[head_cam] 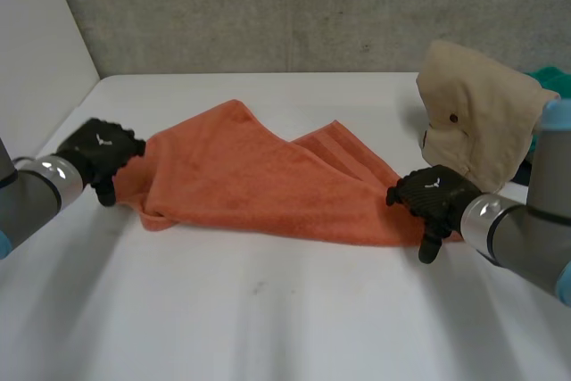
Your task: Fold the laundry.
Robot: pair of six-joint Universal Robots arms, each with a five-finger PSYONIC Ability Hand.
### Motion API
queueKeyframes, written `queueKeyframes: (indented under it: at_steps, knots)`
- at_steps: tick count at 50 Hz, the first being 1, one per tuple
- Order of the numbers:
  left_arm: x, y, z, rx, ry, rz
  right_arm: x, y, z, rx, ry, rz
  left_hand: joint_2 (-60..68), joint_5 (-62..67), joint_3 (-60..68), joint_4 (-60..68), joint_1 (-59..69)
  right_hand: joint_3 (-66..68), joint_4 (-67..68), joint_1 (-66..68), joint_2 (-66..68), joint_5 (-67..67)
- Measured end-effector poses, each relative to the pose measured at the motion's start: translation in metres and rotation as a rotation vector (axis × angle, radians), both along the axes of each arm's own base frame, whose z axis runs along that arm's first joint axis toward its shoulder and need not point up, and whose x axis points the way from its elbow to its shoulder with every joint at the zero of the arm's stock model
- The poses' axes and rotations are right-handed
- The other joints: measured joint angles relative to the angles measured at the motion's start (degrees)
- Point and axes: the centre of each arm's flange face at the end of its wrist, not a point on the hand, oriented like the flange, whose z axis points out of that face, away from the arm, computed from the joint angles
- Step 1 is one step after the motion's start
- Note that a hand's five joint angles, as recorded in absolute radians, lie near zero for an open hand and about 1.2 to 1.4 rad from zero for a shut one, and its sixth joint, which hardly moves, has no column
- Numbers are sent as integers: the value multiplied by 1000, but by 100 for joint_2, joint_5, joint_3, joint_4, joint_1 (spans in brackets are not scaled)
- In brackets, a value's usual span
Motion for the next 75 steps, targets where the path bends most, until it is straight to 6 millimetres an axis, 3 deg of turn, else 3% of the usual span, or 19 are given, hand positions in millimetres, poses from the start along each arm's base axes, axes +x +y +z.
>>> queueKeyframes:
  at_steps: [7,12,20,28,33,34,38,42,53,57,61,67,75]
  knots:
    - [5,-11,-30,79,6,-53,-4,-5,-28,-56,-6,-4,200,196,209,211,230,319,314,319,352,284]
    - [7,-21,-44,89,-16,-65,-4,-8,-42,-85,-12,-6,1029,974,1010,1007,1131,634,644,615,717,601]
    - [3,-29,-52,74,-46,-88,-3,-16,-49,-136,-18,-17,1741,1677,1747,1721,1835,770,770,743,855,728]
    - [-5,-30,-60,77,-53,-106,-3,-22,-55,-164,-12,-31,4038,3930,3979,3978,4083,1074,1047,1027,1154,986]
    - [-7,-31,-59,75,-59,-100,-3,-24,-57,-172,-7,-35,4493,4334,4462,4479,4286,3880,3867,3831,4104,3534]
    - [-7,-30,-56,72,-57,-96,-3,-25,-56,-175,-7,-38,4493,4334,4462,4479,4286,4313,4322,4067,4461,4103]
    - [-7,-27,-45,64,-43,-82,-5,-25,-51,-187,-12,-49,4493,4334,4462,4480,4286,4467,4505,4067,4506,4277]
    - [-7,-17,-21,52,2,-71,-10,-25,-32,-223,-35,-73,4493,4333,4462,4481,4286,4468,4511,4067,4506,4277]
    - [-17,49,104,-110,282,-76,-40,-29,88,-363,-199,-135,4493,4334,4462,4483,4286,4489,4521,4067,4506,4291]
    - [-21,73,134,-157,372,-97,-47,-36,124,-383,-259,-150,4493,4334,4462,4483,4286,4489,4525,4067,4506,4316]
    - [-27,92,149,-170,436,-121,-47,-49,147,-403,-313,-155,4493,4334,4462,4484,4286,4489,4535,4067,4506,4316]
    - [-39,115,152,-145,474,-166,-21,-83,155,-448,-385,-116,4494,4334,4462,4484,4286,4489,4536,4067,4506,4316]
    - [-47,129,148,-107,474,-179,36,-140,126,-591,-510,-123,4493,4334,4462,4484,4286,4489,4537,4067,4506,4316]
